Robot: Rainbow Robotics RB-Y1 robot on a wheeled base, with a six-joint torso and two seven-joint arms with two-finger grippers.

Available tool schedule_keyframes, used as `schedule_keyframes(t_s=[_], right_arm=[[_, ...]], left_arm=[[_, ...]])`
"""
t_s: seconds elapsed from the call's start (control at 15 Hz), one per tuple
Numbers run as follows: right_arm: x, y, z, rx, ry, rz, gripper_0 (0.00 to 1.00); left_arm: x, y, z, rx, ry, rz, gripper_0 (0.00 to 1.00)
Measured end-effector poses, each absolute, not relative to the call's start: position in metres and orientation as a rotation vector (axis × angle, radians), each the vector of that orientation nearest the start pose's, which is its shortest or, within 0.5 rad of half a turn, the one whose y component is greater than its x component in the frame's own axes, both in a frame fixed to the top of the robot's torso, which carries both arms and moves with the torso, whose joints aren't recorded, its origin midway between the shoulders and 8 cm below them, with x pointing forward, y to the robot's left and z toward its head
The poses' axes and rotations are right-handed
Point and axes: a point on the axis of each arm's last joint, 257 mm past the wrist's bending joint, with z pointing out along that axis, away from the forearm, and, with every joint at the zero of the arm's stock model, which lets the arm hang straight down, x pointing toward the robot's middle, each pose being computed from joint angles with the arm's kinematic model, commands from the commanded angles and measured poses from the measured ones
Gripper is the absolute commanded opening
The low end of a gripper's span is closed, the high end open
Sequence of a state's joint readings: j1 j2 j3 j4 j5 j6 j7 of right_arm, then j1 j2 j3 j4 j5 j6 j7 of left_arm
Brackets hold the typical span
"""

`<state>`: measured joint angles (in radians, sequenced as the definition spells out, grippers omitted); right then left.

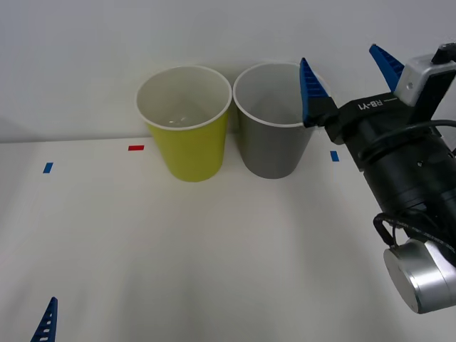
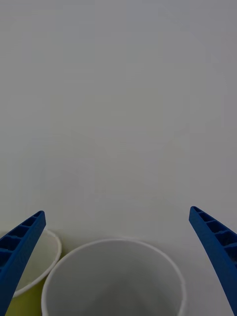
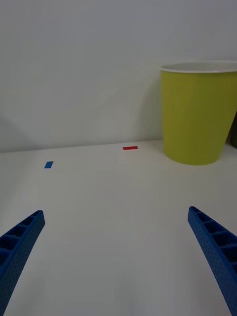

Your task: Put cans in the gray bin and PET bottles in the light green bin.

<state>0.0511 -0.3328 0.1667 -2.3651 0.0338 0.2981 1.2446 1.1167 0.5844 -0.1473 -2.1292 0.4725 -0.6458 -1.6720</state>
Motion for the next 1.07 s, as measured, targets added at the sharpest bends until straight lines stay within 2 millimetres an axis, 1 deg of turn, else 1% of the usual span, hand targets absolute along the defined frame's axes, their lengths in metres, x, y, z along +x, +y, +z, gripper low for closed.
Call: schedule_keyframes(t_s=[0.13, 0.27, 0.4, 0.53, 0.67, 0.8, 0.87, 0.93, 1.07], right_arm=[[0.448, -0.176, 0.03, -0.175, 1.192, 0.188, 1.0], [0.441, -0.19, 0.016, -0.169, 1.203, 0.163, 1.0], [0.432, -0.201, -0.003, -0.171, 1.223, 0.136, 1.0], [0.42, -0.209, -0.021, -0.176, 1.242, 0.116, 1.0], [0.411, -0.213, -0.032, -0.183, 1.236, 0.114, 1.0], [0.408, -0.215, -0.043, -0.202, 1.184, 0.132, 1.0], [0.406, -0.217, -0.054, -0.212, 1.168, 0.138, 1.0], [0.403, -0.223, -0.07, -0.217, 1.181, 0.14, 1.0], [0.386, -0.233, -0.092, -0.208, 1.216, 0.153, 1.0]], left_arm=[[0.218, 0.327, -0.208, 0.023, 1.56, 0.021, 1.0], [0.218, 0.327, -0.208, 0.023, 1.56, 0.021, 1.0], [0.218, 0.327, -0.208, 0.023, 1.56, 0.021, 1.0], [0.218, 0.327, -0.208, 0.023, 1.56, 0.021, 1.0], [0.218, 0.327, -0.208, 0.023, 1.56, 0.021, 1.0], [0.218, 0.327, -0.208, 0.023, 1.56, 0.021, 1.0], [0.218, 0.327, -0.208, 0.023, 1.56, 0.021, 1.0], [0.218, 0.327, -0.208, 0.023, 1.56, 0.021, 1.0], [0.218, 0.327, -0.208, 0.023, 1.56, 0.021, 1.0]])
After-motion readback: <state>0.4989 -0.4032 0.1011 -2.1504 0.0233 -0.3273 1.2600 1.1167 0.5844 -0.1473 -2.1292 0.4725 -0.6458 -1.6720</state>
